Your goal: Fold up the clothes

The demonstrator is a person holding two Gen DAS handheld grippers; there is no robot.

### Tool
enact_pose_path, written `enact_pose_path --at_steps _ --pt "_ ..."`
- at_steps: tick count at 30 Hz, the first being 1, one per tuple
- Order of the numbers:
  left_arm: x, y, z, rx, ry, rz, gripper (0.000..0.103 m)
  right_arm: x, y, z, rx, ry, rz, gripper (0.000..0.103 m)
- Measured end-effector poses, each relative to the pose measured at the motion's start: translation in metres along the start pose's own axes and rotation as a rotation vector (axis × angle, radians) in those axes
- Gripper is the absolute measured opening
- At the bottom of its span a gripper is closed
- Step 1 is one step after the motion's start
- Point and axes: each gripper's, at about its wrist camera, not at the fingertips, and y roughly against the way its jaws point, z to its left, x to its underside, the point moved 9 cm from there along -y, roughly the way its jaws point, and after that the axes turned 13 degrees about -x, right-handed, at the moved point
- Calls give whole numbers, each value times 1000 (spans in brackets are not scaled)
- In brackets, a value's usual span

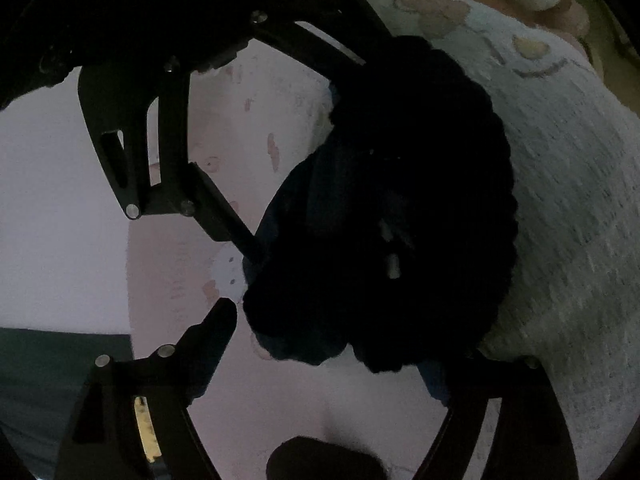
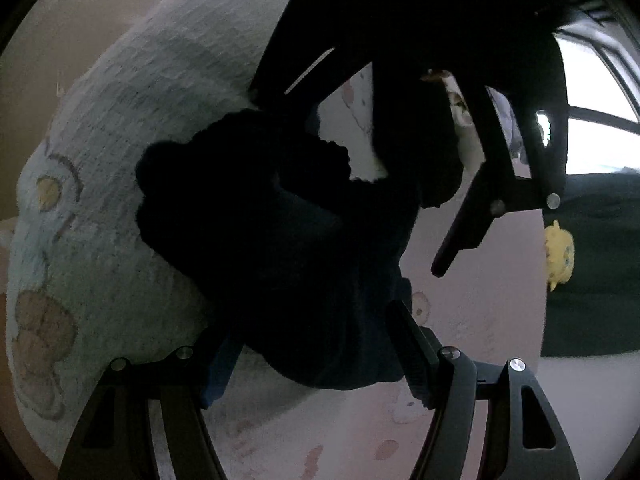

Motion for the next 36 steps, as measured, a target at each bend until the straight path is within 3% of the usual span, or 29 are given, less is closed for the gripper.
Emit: enact_pose_path --at_steps 3,5,6,8,10,16,21,32,36 --pt "-4 0 -1 35 -3 -7 80 -3 1 5 -9 16 -7 61" --pt "-7 1 -1 52 10 -25 75 -4 0 13 -32 36 -3 43" --pt "-8 1 -1 78 34 -21 70 -5 0 16 -38 43 -3 38" --pt "-11 2 -5 163 85 8 38 -6 0 22 -47 56 -2 29" --pt "-14 3 -7 198 117 28 34 -8 0 22 -74 41 -6 27" --pt "-21 -8 8 359 292 122 33 -12 1 10 -202 -86 -32 27" --pt "-23 -19 25 490 456 204 34 -7 1 -13 -408 -354 -96 27" --pt "11 -25 69 630 851 334 34 27 10 -72 -612 -786 -242 27" --pt "21 -31 84 693 1011 377 34 22 8 -94 -690 -901 -286 27"
